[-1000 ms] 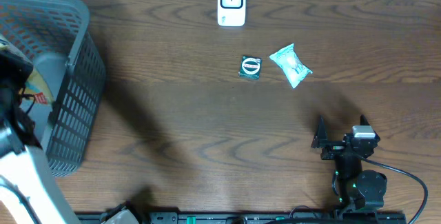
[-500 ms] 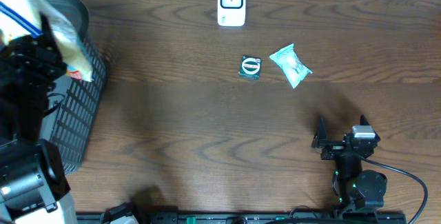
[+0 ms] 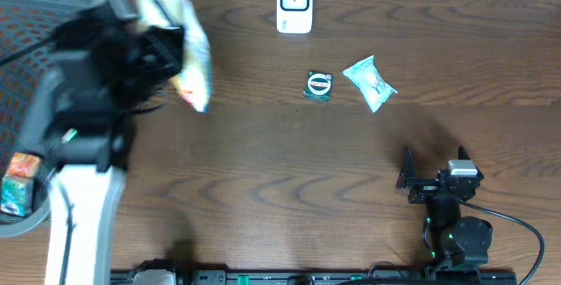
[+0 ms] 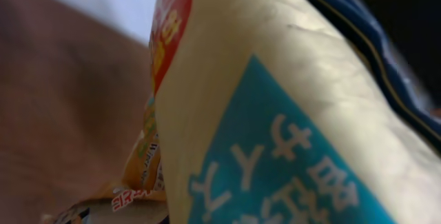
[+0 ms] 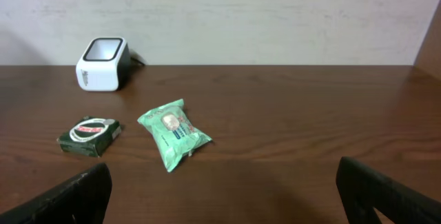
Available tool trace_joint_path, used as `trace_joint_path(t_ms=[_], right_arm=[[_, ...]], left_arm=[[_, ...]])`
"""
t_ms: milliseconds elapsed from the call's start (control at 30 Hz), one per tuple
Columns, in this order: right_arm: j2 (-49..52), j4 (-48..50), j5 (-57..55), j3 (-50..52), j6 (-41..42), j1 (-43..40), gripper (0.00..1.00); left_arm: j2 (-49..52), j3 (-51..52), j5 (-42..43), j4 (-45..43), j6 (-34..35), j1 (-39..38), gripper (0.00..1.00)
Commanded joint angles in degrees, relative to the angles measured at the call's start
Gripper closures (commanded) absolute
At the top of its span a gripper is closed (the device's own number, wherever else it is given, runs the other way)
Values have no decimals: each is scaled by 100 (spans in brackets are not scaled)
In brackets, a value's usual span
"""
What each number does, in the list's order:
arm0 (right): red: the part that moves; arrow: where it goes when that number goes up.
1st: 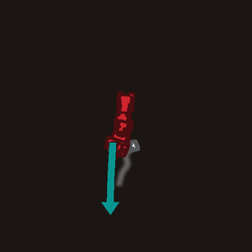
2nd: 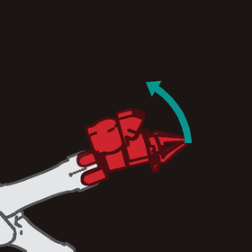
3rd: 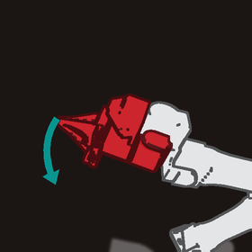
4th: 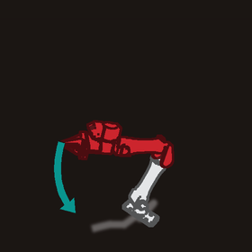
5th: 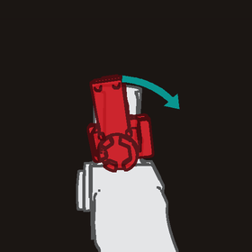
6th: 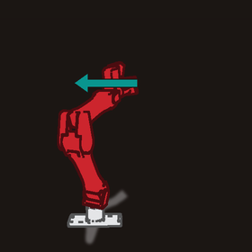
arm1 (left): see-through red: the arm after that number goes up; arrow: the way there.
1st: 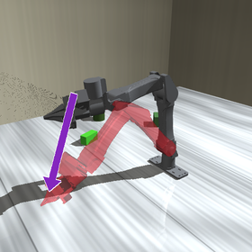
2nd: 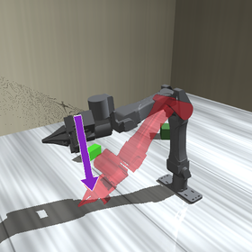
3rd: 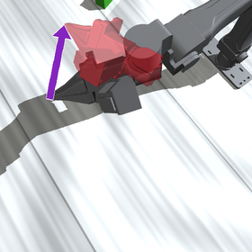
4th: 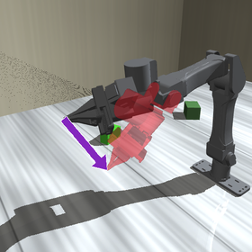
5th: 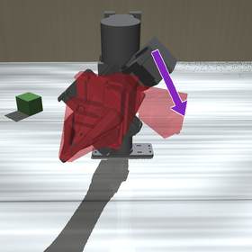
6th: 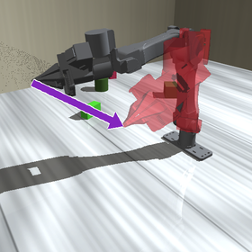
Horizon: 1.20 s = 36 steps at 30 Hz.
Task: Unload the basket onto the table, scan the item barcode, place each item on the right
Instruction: 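Lift the yellow wipes bag out and carry it toward the scanner, then hold the yellow wipes bag under the scanner with the left gripper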
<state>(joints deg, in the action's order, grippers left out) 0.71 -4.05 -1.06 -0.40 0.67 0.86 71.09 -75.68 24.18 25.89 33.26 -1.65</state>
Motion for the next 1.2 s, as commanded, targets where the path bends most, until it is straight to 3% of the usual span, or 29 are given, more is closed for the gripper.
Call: trace_joint_path(t_ms=[0,200,300,667,767,833,1100,1167], right_arm=[[-22,-24,13,9,59,-46,1],[-22,-24,13,9,59,-46,1],[-22,-24,11,9,59,-46,1],[-22,-24,13,9,59,-46,1],[-22,-24,13,9,59,-46,1],[-22,-24,13,9,59,-46,1],[-15,-24,13,9,59,-46,1],[-15,-24,13,9,59,-46,1]], left_arm=[[605,-72,-793,81,28,-601,93],[1762,-72,-3108,153,140,-1589,93],[2328,-72,-3733,116,503,-1945,93],[3847,-72,-3773,-1086,918,-2459,92],[4006,-72,-3703,-1104,1296,-2459,92],[4026,-72,-3593,-1104,1320,-2459,83],[4026,-72,-3023,-1451,1316,-2564,83],[4026,-72,-2970,-1582,1314,-2627,68]])
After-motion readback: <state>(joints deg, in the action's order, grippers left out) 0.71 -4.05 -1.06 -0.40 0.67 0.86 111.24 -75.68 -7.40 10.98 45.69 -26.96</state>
